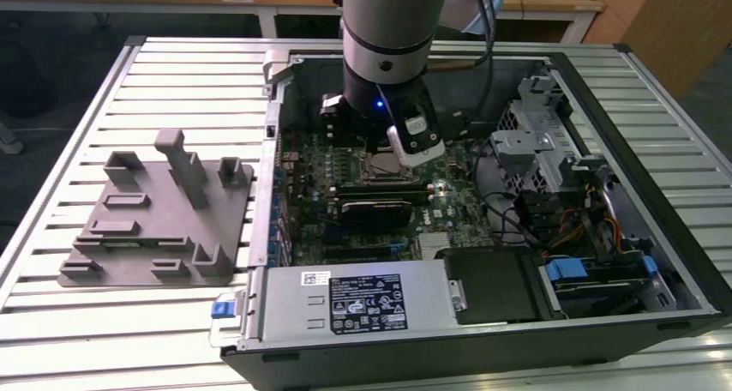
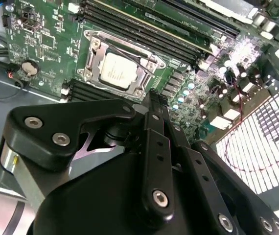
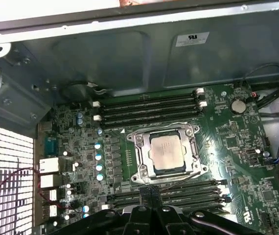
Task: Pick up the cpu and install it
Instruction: 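Install the second cpu locking lever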
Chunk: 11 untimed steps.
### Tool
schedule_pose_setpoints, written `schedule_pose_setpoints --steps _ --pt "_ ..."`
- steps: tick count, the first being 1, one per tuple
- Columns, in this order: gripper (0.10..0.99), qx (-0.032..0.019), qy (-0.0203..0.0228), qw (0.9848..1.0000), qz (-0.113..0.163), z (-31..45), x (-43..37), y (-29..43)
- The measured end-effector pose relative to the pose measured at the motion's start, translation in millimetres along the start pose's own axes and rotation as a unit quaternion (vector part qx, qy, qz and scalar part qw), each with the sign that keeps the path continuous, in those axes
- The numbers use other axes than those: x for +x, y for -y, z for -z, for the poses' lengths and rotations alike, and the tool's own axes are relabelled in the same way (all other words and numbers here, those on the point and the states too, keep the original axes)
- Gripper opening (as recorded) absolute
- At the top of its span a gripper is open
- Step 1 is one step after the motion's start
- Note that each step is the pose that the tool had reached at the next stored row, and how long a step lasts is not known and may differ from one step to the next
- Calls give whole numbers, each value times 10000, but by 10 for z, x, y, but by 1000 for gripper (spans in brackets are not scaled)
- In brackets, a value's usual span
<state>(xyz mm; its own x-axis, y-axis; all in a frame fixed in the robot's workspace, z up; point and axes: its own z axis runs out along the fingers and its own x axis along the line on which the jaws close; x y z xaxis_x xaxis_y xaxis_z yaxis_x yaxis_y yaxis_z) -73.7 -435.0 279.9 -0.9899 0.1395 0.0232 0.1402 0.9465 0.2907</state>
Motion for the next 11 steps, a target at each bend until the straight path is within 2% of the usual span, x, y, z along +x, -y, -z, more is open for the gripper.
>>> schedule_pose_setpoints --steps 7,11 --pt "106 5 0 10000 0 -16 -2 4" --pt "106 30 3 10000 -3 -66 -4 20"
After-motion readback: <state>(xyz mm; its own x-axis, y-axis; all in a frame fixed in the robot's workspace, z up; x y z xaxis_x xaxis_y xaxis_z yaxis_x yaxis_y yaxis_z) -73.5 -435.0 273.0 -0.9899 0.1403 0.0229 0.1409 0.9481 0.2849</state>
